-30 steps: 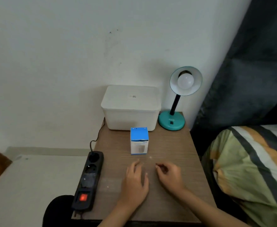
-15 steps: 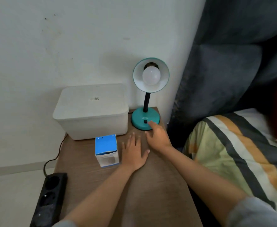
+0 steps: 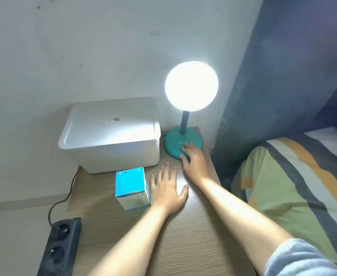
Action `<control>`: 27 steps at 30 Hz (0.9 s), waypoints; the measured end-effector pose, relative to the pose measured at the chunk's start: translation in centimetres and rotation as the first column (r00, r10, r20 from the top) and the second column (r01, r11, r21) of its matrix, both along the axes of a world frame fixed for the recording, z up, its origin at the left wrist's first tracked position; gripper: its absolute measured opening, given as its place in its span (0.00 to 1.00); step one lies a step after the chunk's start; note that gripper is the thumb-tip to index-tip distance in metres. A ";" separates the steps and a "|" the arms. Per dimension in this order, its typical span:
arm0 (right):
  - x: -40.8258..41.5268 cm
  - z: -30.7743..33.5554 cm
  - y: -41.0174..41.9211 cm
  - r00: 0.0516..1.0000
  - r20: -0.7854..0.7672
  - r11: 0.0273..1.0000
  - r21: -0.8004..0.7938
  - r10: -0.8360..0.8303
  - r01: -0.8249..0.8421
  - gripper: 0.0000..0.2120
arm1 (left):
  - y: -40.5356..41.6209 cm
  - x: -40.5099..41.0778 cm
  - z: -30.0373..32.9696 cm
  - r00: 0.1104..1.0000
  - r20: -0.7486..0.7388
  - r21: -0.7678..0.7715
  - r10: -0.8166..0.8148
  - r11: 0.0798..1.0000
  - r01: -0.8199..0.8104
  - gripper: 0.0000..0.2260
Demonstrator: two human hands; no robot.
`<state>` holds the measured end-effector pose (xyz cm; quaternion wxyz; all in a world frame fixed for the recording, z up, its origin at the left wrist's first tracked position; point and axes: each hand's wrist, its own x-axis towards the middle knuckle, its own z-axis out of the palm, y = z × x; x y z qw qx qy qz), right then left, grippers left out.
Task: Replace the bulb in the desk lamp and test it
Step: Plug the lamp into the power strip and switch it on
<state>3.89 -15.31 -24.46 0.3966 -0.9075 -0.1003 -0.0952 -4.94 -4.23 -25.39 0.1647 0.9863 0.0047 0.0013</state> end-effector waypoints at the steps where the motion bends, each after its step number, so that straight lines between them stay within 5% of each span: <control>1: 0.0 -0.1 0.0 1.000 0.009 1.000 -0.001 0.004 -0.003 0.15 | 0.0 0.0 0.0 1.000 0.000 0.001 0.004 1.000 -0.004 0.32; 27: -0.4 -0.3 0.2 0.996 0.091 0.996 -0.090 0.002 0.006 0.18 | 0.0 0.1 0.3 1.000 0.003 -0.002 0.004 1.000 -0.004 0.33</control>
